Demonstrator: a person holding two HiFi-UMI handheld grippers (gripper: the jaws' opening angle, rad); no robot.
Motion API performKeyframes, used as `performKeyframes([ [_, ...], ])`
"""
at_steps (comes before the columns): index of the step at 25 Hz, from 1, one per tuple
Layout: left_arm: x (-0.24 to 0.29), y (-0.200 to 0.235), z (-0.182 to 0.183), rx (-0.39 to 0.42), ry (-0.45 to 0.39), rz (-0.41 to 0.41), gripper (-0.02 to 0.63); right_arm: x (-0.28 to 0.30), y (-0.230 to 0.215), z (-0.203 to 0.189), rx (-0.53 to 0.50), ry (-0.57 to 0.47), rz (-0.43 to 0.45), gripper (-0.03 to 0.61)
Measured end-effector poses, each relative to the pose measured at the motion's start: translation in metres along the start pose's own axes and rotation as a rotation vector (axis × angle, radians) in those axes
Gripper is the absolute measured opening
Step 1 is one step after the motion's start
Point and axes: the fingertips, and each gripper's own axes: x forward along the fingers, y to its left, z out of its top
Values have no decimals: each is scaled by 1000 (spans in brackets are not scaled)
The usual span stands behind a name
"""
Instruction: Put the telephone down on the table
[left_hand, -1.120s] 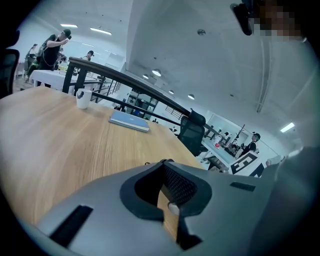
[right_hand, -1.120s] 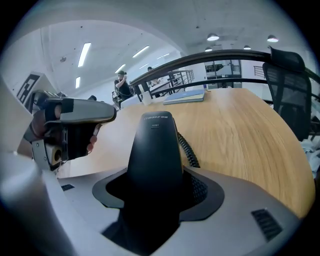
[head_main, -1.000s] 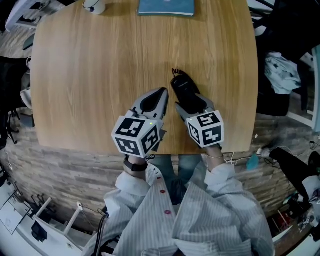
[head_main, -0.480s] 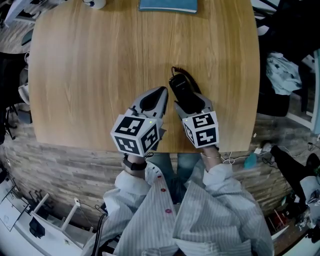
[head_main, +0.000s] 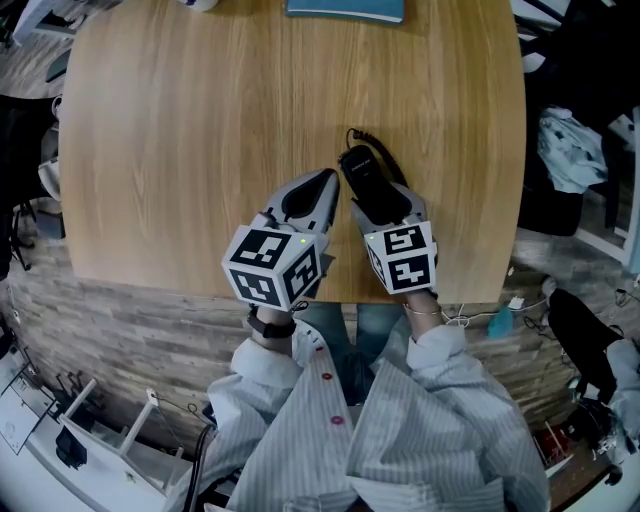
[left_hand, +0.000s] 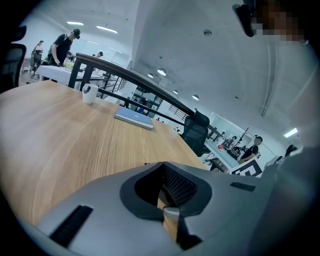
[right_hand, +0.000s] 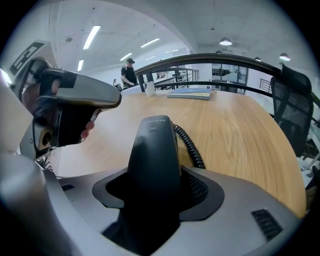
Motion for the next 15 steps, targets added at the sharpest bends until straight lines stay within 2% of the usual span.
performKeyframes([
  [6,-3,0,-1,-1,-3,6,11,1,0,-1,5,5,-6,290],
  [15,-9,-5,6,10,-16,2,11,-3,1,7,28,-17,29,290],
])
